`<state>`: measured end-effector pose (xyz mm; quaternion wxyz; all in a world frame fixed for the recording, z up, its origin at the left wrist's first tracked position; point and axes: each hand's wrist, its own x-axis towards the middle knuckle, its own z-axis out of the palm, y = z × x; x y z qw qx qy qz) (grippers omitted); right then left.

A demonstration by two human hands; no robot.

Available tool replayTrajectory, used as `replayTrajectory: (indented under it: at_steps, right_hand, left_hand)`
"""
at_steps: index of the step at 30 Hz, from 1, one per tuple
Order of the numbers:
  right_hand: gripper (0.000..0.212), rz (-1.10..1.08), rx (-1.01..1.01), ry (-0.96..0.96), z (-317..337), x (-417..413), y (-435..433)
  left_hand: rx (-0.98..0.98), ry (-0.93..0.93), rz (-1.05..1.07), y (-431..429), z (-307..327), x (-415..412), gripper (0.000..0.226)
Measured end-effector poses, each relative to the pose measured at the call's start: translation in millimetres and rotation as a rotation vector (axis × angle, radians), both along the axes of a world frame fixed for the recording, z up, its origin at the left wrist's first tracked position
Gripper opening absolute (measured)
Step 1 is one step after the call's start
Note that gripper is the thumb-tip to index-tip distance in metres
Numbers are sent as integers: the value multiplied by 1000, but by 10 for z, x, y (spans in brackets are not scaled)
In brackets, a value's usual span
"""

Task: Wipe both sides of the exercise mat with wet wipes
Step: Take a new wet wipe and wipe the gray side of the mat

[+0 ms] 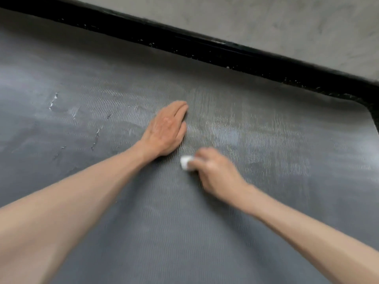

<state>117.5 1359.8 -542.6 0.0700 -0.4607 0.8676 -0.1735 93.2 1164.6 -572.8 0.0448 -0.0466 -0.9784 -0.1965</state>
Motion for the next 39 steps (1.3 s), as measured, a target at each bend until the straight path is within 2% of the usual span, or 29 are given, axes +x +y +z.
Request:
replayTrajectory:
  at_steps: [2,4,8,9,13,19,25,29,32,36,39]
  right_hand:
    - [35,-183,-87,86,-35,-465,-78]
    - [33,-262,-92,81,-58,-638,-113]
    - [29,-26,-10,21,1,-700,-32]
    - [30,-30,0,37,12,-878,-53]
    - [35,-279,-7,151,-34,-1398,-208]
    - [32,-10,-77,34,-59,-810,61]
    - [43,-212,-102,124,-126,-1639,-307]
    - [31,-83,-101,61,-115,-1196,-169]
    - [36,-30,-82,9,-51,-1387,-218]
    - [35,-276,-77,99,-59,-2135,-557]
    - [33,-263,-99,106,-87,-1974,-577]
  left_hand:
    - [1,5,-2,3,4,-196,56]
    - [24,12,15,-17,-7,-357,52]
    - [37,29,38,-43,-121,-490,45]
    - [35,30,48,-36,-147,-498,45]
    - [56,42,57,-40,-156,-524,45]
    - [56,59,58,-37,-163,-532,43]
    - [71,54,70,-43,-162,-553,45]
    - [67,51,86,-37,-143,-544,46]
    - [61,35,82,-26,-118,-550,47]
    - [53,-1,88,-32,-95,-564,47]
    - [54,-29,100,-37,-95,-567,48]
